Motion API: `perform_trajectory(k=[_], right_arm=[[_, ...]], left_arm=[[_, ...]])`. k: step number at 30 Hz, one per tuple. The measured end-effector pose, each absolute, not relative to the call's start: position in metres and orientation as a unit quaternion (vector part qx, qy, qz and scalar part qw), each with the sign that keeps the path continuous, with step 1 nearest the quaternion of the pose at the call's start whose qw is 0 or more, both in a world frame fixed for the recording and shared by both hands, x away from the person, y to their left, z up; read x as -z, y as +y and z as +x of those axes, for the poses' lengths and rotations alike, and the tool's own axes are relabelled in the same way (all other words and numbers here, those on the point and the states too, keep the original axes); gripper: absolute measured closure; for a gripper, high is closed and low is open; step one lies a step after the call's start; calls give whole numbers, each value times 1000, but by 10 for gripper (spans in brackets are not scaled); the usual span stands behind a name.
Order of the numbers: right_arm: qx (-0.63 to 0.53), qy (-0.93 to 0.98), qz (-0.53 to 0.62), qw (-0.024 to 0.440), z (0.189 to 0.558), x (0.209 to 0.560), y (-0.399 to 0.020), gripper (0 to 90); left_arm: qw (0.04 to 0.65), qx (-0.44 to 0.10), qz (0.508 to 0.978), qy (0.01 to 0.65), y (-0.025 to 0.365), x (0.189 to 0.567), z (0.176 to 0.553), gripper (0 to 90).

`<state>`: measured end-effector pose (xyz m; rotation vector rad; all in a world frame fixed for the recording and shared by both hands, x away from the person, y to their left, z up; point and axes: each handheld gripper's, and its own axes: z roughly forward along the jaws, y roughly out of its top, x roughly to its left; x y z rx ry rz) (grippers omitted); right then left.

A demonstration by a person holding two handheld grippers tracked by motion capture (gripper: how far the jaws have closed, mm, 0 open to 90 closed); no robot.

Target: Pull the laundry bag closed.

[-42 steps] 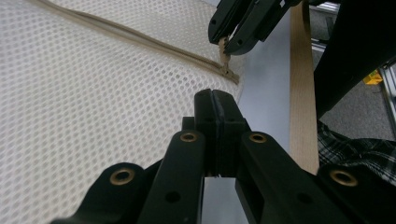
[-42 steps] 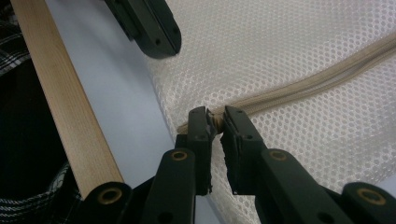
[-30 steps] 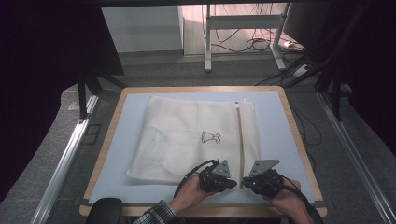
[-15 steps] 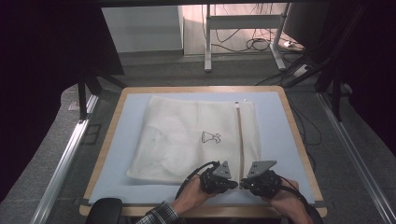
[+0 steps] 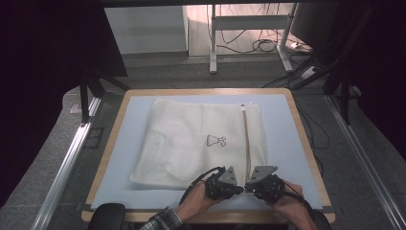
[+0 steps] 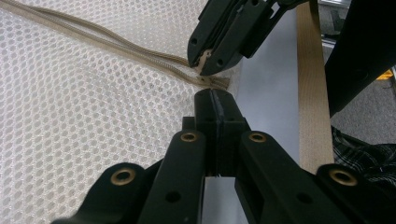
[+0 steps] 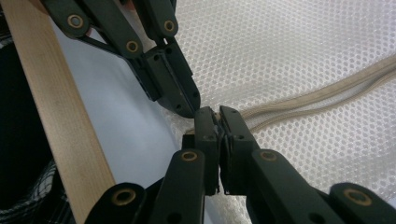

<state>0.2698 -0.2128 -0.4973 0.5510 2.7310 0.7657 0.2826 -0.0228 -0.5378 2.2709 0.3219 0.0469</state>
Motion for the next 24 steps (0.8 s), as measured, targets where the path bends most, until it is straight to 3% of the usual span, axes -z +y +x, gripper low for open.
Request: perform_trajectory(k=[5, 24], right_arm=[[-258, 935, 195, 148, 271, 496, -213, 864], [-274, 925, 215, 153, 282, 496, -219, 861]], left_arm=[[411, -18, 903, 127, -23, 538, 283, 899], [412, -26, 902, 123, -23, 538, 281, 899]])
